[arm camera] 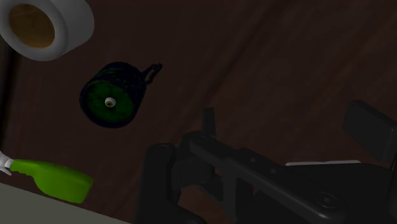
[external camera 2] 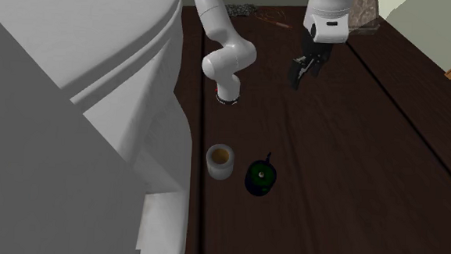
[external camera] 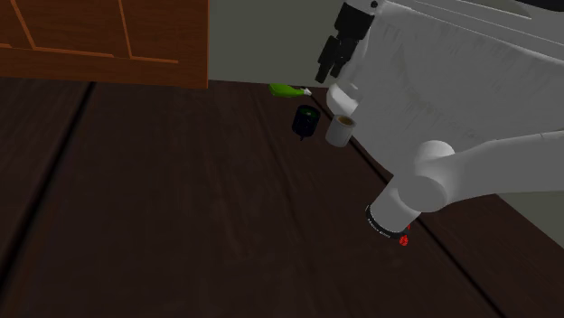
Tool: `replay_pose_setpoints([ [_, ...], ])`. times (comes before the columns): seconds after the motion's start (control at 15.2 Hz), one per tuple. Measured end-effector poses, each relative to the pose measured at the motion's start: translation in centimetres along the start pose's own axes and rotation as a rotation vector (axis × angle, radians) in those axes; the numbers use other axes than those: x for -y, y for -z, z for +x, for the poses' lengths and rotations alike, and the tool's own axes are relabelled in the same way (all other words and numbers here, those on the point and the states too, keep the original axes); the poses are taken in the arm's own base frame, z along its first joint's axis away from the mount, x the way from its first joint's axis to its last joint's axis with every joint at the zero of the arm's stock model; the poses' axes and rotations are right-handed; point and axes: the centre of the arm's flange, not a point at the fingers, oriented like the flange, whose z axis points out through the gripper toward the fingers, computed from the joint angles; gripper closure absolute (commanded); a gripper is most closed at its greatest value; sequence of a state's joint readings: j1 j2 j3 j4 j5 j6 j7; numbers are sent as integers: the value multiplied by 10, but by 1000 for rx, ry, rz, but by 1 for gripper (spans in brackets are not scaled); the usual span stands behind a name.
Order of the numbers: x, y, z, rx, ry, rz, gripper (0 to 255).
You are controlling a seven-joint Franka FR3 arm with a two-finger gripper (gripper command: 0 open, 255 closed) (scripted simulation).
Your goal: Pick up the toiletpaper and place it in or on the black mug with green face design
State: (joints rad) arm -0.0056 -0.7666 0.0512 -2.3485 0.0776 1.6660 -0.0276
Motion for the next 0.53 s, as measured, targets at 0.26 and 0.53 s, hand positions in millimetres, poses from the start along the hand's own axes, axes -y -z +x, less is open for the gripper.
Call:
replay_pose_setpoints([
  [0.26,-25,-12,-3,4,1,-2,0],
  [0.53,-67,-39,-10,13,6,-7,0],
])
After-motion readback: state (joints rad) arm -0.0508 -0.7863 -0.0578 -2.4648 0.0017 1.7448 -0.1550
